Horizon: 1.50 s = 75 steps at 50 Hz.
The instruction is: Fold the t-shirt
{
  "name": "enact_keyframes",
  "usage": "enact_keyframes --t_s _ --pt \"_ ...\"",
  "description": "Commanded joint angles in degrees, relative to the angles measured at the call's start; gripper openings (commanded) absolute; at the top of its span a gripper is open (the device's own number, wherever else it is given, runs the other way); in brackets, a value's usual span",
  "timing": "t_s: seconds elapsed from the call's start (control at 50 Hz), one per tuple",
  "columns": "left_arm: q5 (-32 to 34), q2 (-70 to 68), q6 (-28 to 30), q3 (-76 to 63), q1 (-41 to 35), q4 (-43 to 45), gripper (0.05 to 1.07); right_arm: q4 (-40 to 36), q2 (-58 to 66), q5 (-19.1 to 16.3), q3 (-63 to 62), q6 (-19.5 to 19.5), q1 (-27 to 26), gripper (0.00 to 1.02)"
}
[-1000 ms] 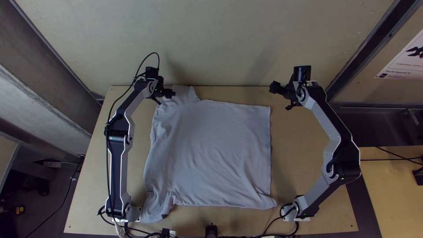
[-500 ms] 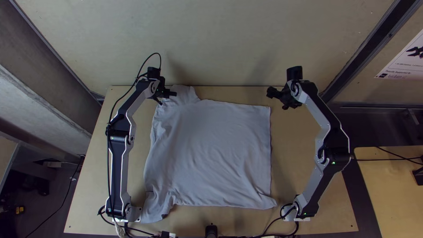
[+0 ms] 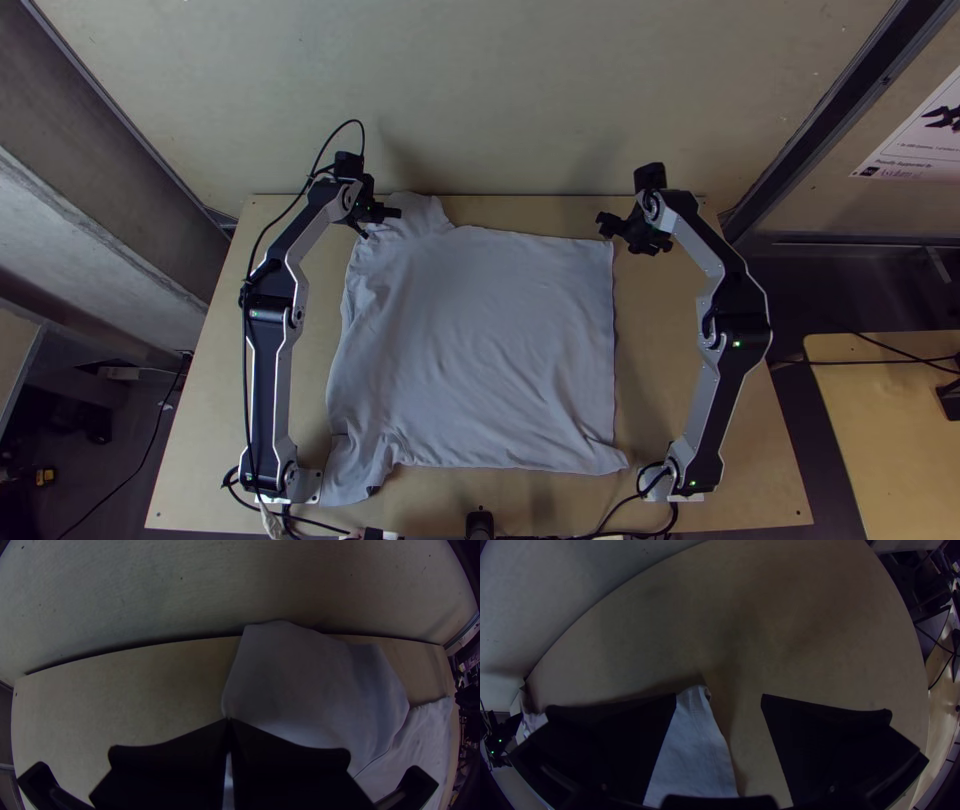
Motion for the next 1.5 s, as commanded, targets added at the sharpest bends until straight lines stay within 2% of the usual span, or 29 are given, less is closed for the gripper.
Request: enact_keyframes --t_s 0.0,0.12,0.22,0.3,0.36,0.38,0.78,1.18,1.48 --pt "-0.03 -2.53 -0.94 0.21 -0.18 -1.4 0.08 -1.9 3.3 -0.2 2.93 1.36 0.79 0.63" --pt "-0.03 -2.53 -1.03 0.21 -0.09 -1.58 0.08 -1.9 5.41 -0.29 3.73 1.01 1.05 0.58" --pt "-0.03 -2.62 -1.03 -0.05 0.09 -1.67 0.08 -2.34 7.26 -0.29 4.96 1.01 1.4 0.49" --pt "-0.03 -2.79 -1.12 -0.23 0.09 -2.19 0.08 -2.42 8.23 -0.29 5.75 0.84 1.67 0.29" --pt "-0.03 -2.97 -1.03 -0.23 0.09 -2.46 0.08 -2.42 8.58 -0.29 6.27 0.13 1.75 0.06" --pt "-0.03 -3.06 -1.12 -0.32 0.09 -2.46 0.08 -2.42 8.75 -0.29 6.45 -0.31 1.75 0.02" --pt "0.59 -8.59 -4.28 -0.49 -0.09 -2.37 0.08 -1.28 6.64 0.32 11.81 -0.57 1.4 0.02" --pt "0.59 -7.63 -5.69 -0.14 1.32 5.98 0.08 -1.28 12.97 0.41 28.07 -2.07 -0.44 0.02" --pt "0.5 -5.6 -5.51 1.09 2.11 13.28 0.08 2.06 14.29 0.5 29.57 -2.86 -0.36 0.02"
